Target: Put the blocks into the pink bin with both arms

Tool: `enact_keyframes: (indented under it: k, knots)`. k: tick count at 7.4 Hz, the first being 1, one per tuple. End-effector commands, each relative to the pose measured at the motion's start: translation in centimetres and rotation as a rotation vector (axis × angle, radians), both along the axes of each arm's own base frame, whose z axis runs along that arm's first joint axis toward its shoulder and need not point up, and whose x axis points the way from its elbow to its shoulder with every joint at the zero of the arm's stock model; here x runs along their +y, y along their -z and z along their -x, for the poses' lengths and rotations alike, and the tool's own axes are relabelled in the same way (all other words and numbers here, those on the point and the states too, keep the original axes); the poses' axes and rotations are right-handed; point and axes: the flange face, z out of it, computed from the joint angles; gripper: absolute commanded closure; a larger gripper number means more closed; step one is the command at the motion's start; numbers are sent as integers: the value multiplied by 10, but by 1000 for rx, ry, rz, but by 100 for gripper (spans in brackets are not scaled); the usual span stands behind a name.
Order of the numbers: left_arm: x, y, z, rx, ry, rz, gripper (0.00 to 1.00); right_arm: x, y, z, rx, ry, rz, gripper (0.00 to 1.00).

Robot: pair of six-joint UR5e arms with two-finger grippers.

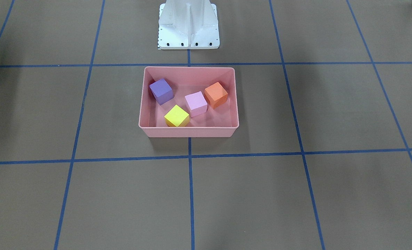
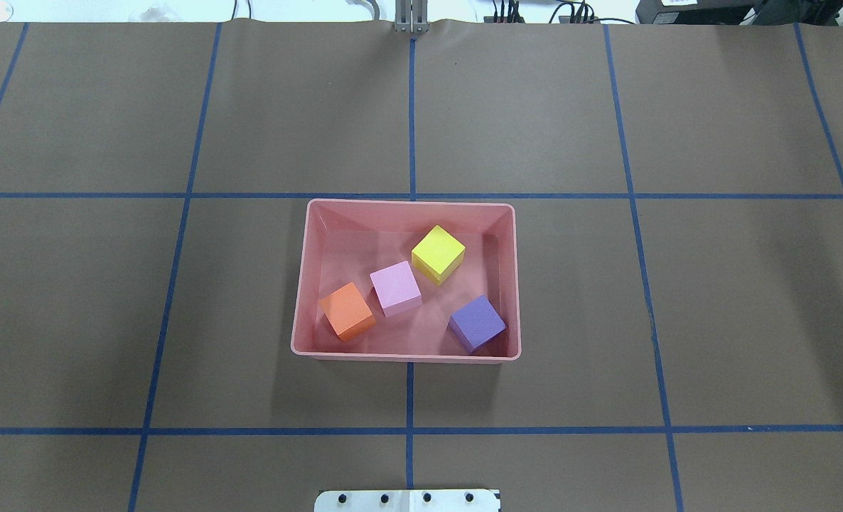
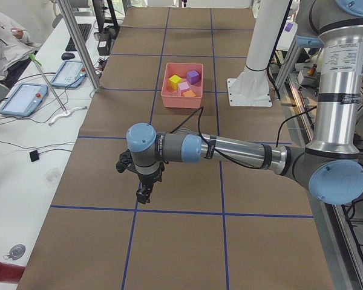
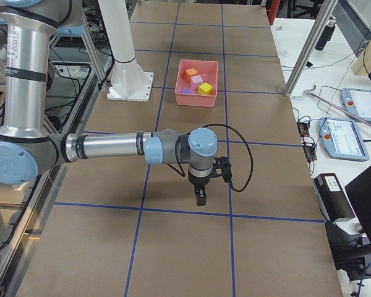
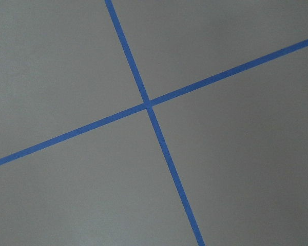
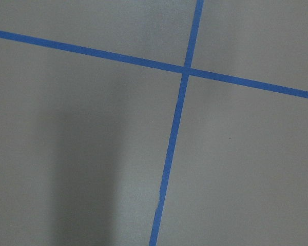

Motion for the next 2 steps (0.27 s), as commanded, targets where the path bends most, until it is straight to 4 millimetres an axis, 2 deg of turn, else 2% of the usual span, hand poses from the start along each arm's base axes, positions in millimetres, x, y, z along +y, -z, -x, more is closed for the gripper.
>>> enact_keyframes:
  k: [1, 2]
  knots:
    - [0, 0, 0, -1, 0, -1, 0, 0, 0, 0, 0, 0, 0, 0]
    - [0, 0, 0, 0, 1, 0, 0, 0, -1, -1, 0, -1, 2, 0]
